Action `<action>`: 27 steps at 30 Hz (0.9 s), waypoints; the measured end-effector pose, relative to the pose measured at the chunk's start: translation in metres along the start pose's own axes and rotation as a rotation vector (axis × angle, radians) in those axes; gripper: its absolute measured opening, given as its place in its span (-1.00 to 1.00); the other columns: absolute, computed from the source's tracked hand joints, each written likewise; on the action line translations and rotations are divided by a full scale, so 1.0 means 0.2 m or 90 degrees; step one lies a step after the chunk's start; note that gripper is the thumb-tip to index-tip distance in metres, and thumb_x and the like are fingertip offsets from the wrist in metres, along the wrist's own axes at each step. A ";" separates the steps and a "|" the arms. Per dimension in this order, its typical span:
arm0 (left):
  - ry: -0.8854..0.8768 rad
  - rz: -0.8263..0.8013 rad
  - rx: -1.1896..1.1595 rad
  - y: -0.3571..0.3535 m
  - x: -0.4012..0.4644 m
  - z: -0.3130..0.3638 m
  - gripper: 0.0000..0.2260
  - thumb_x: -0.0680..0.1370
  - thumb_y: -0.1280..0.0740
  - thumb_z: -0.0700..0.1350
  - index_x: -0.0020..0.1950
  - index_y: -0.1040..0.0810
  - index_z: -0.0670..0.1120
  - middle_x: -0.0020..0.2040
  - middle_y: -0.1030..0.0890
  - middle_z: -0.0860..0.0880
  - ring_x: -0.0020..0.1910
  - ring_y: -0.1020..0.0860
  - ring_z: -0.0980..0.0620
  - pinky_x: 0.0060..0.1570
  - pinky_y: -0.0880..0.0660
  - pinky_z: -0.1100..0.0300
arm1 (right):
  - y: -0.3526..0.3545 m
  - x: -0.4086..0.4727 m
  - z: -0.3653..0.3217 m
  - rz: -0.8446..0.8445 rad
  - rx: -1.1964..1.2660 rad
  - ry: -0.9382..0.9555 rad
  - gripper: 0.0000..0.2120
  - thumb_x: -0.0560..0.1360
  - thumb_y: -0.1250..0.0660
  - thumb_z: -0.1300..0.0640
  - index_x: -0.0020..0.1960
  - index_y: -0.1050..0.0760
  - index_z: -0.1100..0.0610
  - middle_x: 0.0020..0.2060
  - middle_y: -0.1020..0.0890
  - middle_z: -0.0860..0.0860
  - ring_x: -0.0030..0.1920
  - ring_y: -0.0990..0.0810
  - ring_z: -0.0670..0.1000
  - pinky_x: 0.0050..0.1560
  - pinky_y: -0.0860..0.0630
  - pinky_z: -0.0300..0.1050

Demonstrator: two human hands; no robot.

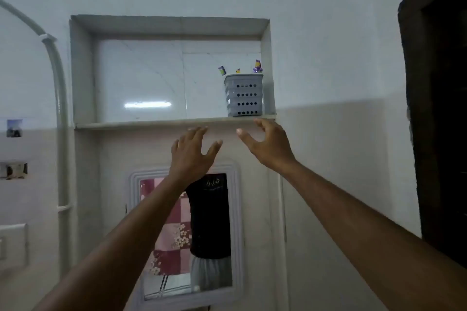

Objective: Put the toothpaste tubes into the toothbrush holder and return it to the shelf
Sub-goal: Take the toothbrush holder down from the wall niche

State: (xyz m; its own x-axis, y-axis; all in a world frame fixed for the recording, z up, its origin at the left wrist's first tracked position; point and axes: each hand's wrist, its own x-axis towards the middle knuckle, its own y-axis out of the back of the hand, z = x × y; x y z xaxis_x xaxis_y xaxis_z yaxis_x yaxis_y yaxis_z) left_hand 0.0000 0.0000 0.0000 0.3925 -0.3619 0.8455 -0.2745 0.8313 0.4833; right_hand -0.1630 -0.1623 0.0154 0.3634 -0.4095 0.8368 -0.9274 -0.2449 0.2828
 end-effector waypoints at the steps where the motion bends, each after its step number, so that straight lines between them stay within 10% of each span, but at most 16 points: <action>1: -0.012 0.022 0.011 -0.01 0.05 0.02 -0.33 0.66 -0.15 0.40 0.68 -0.32 0.07 0.71 -0.30 -0.02 0.73 -0.21 -0.12 0.68 -0.08 -0.25 | -0.01 0.06 0.01 0.011 0.001 0.012 -0.25 0.58 -0.47 -0.37 0.57 -0.52 0.09 0.51 -0.59 0.08 0.55 -0.52 0.10 0.52 -0.52 0.05; 9: 0.049 0.082 0.063 -0.13 0.40 0.02 -0.34 0.69 0.00 0.42 0.72 -0.23 0.16 0.80 0.02 -0.03 0.79 0.20 -0.07 0.70 0.31 -0.23 | -0.12 0.42 0.02 0.061 -0.071 0.049 -0.11 0.59 -0.50 -0.29 0.68 -0.24 0.17 0.60 -0.39 0.15 0.59 -0.38 0.20 0.57 -0.46 0.25; 21: 0.054 0.113 0.071 -0.22 0.42 -0.06 -0.28 0.62 0.02 0.53 0.71 -0.22 0.24 0.80 0.05 0.04 0.78 0.24 0.00 0.64 0.43 -0.13 | -0.26 0.56 0.03 0.065 -0.017 -0.023 0.26 0.52 -0.60 -0.25 0.81 0.17 0.21 0.69 -0.22 0.21 0.67 -0.30 0.25 0.51 -0.47 0.21; 27: 0.049 0.098 0.080 -0.19 0.42 -0.05 -0.29 0.64 0.00 0.50 0.71 -0.26 0.20 0.79 -0.04 0.01 0.79 0.17 -0.02 0.68 0.38 -0.17 | -0.23 0.55 -0.04 0.124 -0.040 -0.044 0.30 0.33 -0.69 -0.22 0.76 -0.01 0.23 0.55 -0.40 0.21 0.52 -0.45 0.28 0.49 -0.50 0.19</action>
State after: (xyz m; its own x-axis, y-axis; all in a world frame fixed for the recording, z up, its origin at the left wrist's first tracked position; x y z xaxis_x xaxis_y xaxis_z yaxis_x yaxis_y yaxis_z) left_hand 0.0517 -0.0584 0.0498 0.4015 -0.1976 0.8943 -0.4423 0.8132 0.3782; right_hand -0.0820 -0.1894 0.0983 0.1796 -0.5030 0.8454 -0.9837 -0.1005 0.1492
